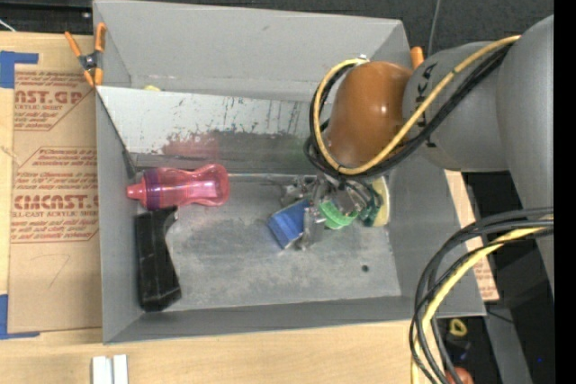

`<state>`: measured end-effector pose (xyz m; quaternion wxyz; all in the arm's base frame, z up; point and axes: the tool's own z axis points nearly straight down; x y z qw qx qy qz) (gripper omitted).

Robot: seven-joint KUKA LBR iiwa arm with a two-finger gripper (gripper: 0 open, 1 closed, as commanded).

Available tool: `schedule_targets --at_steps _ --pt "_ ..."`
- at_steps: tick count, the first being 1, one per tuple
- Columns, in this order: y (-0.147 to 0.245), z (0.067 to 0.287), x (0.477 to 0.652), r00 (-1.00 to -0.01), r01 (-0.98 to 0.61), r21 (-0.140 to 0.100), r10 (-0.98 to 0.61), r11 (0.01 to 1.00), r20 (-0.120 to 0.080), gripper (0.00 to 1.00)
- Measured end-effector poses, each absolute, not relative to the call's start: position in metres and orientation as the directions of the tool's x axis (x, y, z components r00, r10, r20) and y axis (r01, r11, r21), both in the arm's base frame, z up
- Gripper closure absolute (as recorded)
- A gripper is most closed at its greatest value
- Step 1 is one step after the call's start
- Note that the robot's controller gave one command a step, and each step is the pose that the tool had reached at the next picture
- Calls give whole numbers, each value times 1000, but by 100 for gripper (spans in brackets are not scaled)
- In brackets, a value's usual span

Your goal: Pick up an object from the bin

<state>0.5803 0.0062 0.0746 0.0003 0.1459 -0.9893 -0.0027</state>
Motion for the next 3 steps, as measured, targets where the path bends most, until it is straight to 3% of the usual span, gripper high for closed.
schedule_targets --at_steps 1,3 --pt "6 75 580 -957 -288 5 -288 957 0 100" --pt "7 145 578 -957 -288 7 -288 957 6 100"
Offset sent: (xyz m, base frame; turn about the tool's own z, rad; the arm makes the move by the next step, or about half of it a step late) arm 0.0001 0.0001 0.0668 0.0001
